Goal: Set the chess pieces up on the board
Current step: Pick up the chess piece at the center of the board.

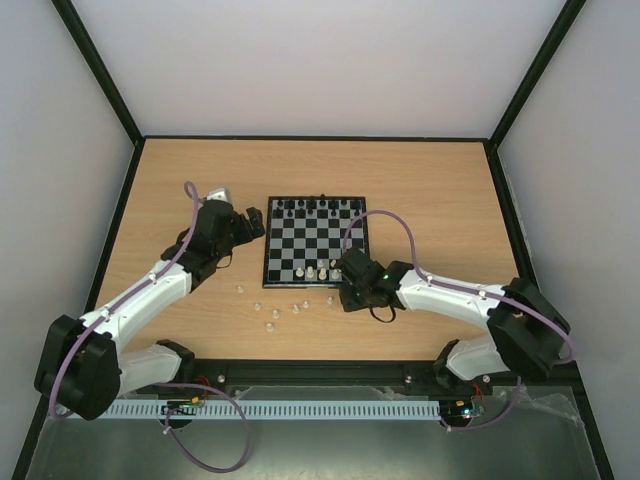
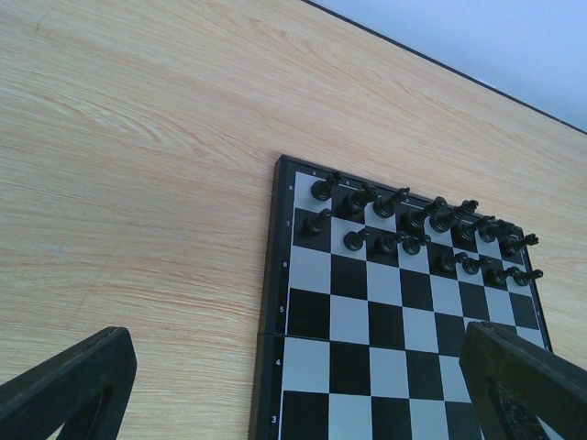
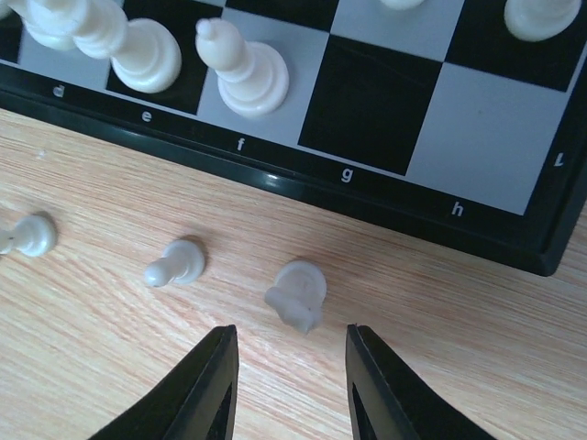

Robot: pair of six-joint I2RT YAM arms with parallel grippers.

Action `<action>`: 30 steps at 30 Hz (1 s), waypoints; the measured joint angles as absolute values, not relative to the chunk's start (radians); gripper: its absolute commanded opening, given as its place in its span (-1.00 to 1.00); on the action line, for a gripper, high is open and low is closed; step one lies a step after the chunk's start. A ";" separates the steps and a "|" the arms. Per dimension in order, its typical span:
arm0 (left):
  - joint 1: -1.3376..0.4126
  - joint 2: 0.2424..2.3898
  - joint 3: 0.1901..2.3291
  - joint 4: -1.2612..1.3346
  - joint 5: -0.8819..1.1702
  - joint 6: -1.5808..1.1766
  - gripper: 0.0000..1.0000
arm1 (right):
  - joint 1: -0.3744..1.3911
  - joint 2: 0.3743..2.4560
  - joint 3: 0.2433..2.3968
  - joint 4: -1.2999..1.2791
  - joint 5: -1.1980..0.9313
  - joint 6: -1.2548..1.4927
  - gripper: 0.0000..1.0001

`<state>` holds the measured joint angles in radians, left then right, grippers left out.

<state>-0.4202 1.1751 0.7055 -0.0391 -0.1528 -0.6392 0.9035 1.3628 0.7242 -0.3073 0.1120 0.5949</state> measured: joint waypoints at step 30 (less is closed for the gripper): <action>-0.420 1.175 0.706 -0.039 -0.152 -0.639 0.99 | 0.904 1.497 0.770 -0.263 0.137 0.588 -0.73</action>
